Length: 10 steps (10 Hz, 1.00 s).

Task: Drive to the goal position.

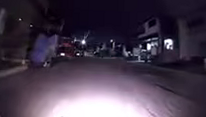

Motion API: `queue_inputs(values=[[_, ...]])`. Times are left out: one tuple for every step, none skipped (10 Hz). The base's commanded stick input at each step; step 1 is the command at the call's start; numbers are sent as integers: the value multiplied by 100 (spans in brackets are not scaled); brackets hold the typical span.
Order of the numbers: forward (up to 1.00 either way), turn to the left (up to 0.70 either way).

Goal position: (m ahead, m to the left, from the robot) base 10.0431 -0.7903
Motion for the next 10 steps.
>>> queue_inputs(values=[[85,0],[85,0],[85,0],[85,0],[85,0],[85,0],[85,0],[85,0],[85,0],[85,0]])
